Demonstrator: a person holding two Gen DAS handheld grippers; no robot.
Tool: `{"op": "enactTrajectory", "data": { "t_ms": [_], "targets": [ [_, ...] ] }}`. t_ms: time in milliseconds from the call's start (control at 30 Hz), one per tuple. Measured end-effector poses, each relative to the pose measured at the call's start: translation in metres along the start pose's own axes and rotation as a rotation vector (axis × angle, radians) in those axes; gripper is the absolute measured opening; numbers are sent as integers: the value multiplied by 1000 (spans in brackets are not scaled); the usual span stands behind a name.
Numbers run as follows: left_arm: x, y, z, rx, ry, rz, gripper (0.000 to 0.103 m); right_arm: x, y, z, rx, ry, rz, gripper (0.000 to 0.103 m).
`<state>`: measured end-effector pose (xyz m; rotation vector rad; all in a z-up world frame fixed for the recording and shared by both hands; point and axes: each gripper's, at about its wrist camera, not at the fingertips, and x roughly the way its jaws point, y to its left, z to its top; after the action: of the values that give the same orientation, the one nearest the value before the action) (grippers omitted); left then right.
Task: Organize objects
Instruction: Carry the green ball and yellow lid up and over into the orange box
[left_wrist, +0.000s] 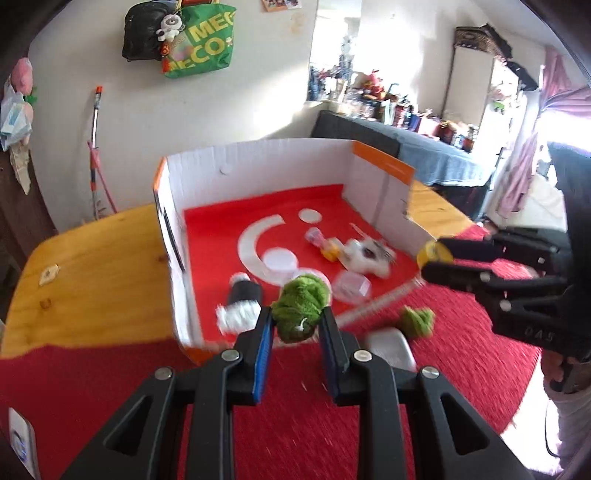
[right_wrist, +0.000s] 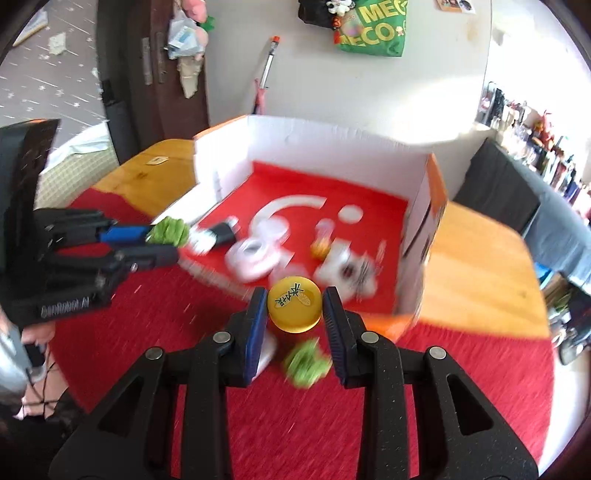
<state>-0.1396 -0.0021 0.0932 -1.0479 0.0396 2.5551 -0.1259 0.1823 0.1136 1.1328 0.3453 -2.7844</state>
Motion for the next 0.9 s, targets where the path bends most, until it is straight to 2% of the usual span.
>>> {"op": "enactTrajectory", "data": {
  "t_ms": [233, 367, 600, 800, 900],
  "targets": [
    [40, 7, 45, 12, 62, 119, 26, 45, -13, 60, -10, 84, -117, 29],
    [67, 16, 62, -16, 142, 131, 26, 79, -25, 82, 15, 180, -137, 29],
    [99, 29, 75, -39, 235, 187, 26, 124, -50, 99, 109, 310, -157, 29],
    [118, 33, 81, -32, 290, 261, 26, 146, -57, 100, 126, 369, -207, 29],
    [125, 32, 82, -18, 309, 288, 26, 153, -59, 98, 135, 390, -202, 29]
  ]
}}
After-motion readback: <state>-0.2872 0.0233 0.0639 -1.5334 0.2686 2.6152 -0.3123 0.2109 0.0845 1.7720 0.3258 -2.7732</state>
